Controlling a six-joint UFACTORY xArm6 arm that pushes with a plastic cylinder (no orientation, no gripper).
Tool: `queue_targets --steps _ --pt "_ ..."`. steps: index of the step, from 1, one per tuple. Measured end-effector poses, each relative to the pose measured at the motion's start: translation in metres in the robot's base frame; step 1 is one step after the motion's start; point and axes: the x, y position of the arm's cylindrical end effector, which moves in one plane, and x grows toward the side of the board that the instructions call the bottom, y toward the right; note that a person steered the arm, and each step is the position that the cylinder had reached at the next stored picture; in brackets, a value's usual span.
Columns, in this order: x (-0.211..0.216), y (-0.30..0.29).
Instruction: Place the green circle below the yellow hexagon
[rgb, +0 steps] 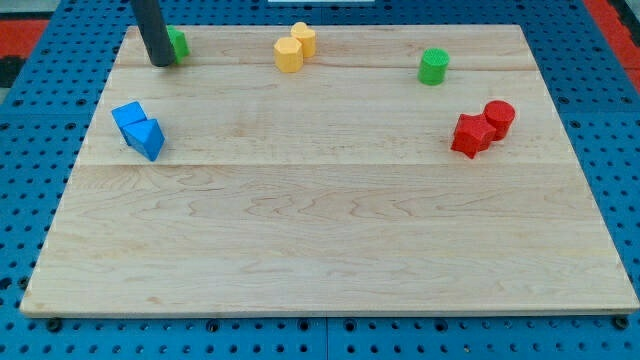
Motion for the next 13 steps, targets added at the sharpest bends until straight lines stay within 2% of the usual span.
queue_targets --steps 1,3,4,7,9,13 --pt "0.038 0.077" --pt "0.041 0.275" --pt "0.041 0.275" --pt "0.043 0.381" --pt "0.016 0.405" --pt "-0.016 0.407"
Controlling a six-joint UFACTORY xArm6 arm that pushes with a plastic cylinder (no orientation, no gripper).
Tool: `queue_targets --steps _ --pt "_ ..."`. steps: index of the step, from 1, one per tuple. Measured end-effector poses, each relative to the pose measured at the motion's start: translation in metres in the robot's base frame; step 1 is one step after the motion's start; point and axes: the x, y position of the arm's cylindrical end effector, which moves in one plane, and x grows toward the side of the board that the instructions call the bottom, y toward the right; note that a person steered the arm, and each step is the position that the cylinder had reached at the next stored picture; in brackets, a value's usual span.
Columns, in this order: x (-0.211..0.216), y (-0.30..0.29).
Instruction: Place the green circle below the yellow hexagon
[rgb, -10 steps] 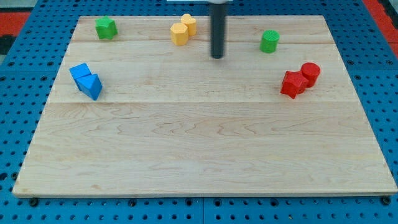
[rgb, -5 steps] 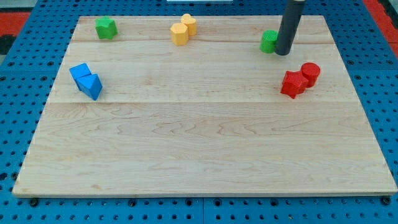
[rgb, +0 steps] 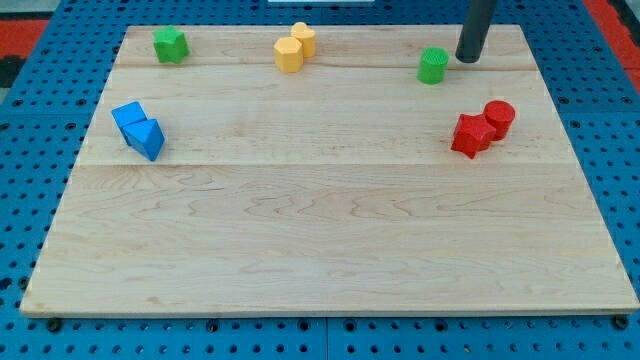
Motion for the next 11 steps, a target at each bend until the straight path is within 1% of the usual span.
queue_targets --steps 2,4,8,9,10,11 --pt "0.014 -0.047" --pt "0.018 -0.091" --pt "0.08 -0.104" --pt "0.088 -0.111" --pt "0.092 -0.133" --pt "0.096 -0.169"
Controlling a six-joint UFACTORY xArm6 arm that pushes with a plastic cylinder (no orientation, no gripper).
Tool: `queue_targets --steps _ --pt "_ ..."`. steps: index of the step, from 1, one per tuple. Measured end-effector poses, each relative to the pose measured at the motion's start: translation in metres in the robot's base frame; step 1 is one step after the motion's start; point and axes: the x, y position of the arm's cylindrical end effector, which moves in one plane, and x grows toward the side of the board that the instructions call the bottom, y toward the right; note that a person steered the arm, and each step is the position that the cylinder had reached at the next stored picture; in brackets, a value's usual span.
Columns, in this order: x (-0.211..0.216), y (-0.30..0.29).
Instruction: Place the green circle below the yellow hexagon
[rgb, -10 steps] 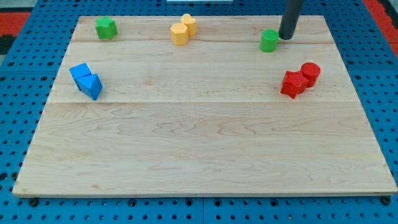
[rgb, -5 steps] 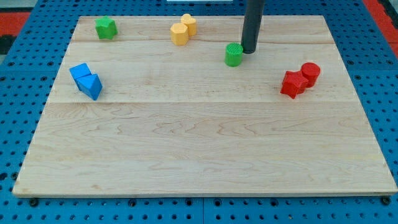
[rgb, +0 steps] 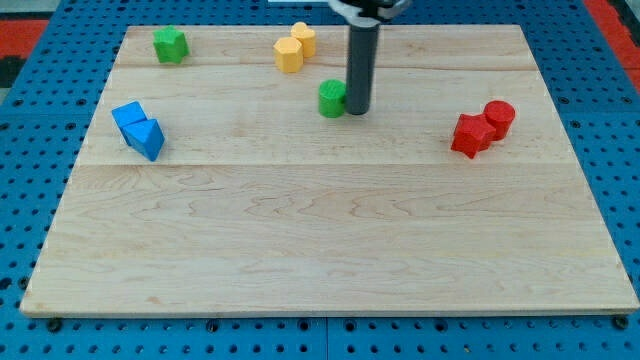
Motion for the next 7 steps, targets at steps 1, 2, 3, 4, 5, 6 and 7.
queue_targets --steps 1,2,3,4,5,6,7 --pt "0.0 -0.029" --pt "0.0 -0.036" --pt "0.0 -0.026" --pt "0.0 -0.007" --pt "-0.009 -0.002" --pt "-0.023 -0.002" --pt "-0.023 -0.011"
